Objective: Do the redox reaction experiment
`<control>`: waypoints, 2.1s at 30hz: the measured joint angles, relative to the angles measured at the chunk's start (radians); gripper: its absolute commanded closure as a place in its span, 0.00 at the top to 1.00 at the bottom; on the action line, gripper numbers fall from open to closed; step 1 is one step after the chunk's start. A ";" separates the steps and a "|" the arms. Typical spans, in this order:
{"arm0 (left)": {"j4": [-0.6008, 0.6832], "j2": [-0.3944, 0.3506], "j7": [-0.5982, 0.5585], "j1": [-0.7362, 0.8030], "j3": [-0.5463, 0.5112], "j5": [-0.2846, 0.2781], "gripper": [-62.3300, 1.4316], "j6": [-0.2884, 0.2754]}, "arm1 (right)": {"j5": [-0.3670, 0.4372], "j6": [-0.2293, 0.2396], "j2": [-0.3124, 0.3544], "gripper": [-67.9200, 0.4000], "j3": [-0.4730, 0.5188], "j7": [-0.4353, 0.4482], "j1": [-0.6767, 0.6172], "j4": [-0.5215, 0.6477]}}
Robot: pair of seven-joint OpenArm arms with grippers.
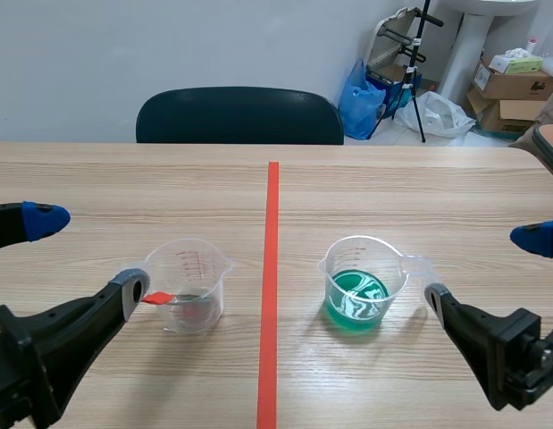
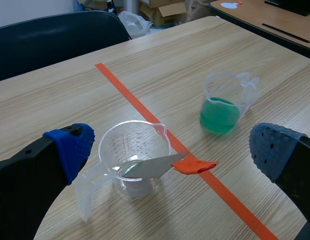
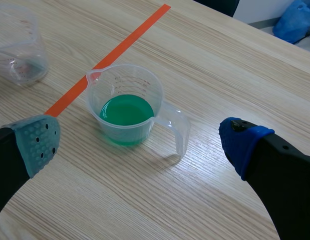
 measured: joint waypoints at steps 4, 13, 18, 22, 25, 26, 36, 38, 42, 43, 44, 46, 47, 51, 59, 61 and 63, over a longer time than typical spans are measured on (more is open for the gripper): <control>0.000 0.000 0.000 0.000 0.000 0.000 1.00 0.000 | 0.000 0.000 0.000 1.00 0.000 0.016 0.000 0.000; 0.000 0.000 0.000 0.000 -0.001 0.000 1.00 0.000 | 0.000 0.000 0.000 1.00 0.000 0.016 0.000 0.000; 0.000 0.000 0.000 0.000 -0.001 0.000 1.00 0.000 | 0.000 0.000 0.000 1.00 0.000 0.016 0.000 0.000; 0.000 0.000 0.000 0.000 -0.001 0.000 1.00 0.000 | 0.000 0.000 0.000 1.00 0.000 0.016 0.000 0.000; 0.000 0.000 0.000 0.000 -0.001 0.000 1.00 0.000 | 0.000 0.000 0.000 1.00 0.000 0.016 0.000 0.000; 0.000 0.000 0.000 0.000 -0.001 0.000 1.00 0.000 | 0.000 0.000 0.000 1.00 0.000 0.016 0.000 0.000; 0.000 0.000 -0.076 0.051 -0.005 0.004 1.00 0.030 | 0.000 0.023 0.001 1.00 0.000 0.082 0.000 0.000; 0.000 0.000 -0.098 0.086 -0.006 0.008 1.00 0.046 | 0.000 0.023 0.001 1.00 0.000 0.091 0.004 0.000; 0.000 0.000 -0.129 0.155 -0.038 0.045 1.00 0.061 | 0.000 0.068 0.001 1.00 0.000 0.103 0.039 0.000; 0.000 0.000 -0.144 0.172 -0.047 0.062 1.00 0.081 | 0.000 0.088 0.000 1.00 0.000 0.103 0.054 0.000; 0.000 0.000 -0.143 0.189 -0.058 0.064 1.00 0.087 | 0.000 0.103 0.000 1.00 0.000 0.103 0.068 0.000; 0.000 0.003 -0.143 0.226 -0.084 0.064 1.00 0.092 | 0.000 0.127 0.001 1.00 0.000 0.103 0.097 0.000; 0.000 0.003 -0.143 0.246 -0.094 0.064 1.00 0.098 | 0.000 0.141 0.001 1.00 -0.002 0.103 0.111 0.000; 0.000 0.011 -0.163 0.334 -0.143 0.064 1.00 0.099 | -0.001 0.154 0.048 1.00 -0.058 0.102 0.174 0.000; -0.018 0.093 -0.327 0.512 -0.235 0.214 1.00 0.098 | -0.080 0.154 0.111 1.00 -0.278 0.029 0.344 0.000; -0.037 0.129 -0.364 0.548 -0.252 0.264 1.00 0.098 | -0.103 0.155 0.111 1.00 -0.338 0.007 0.375 0.000; -0.060 0.165 -0.400 0.566 -0.267 0.298 1.00 0.100 | -0.122 0.155 0.111 1.00 -0.402 0.004 0.404 -0.002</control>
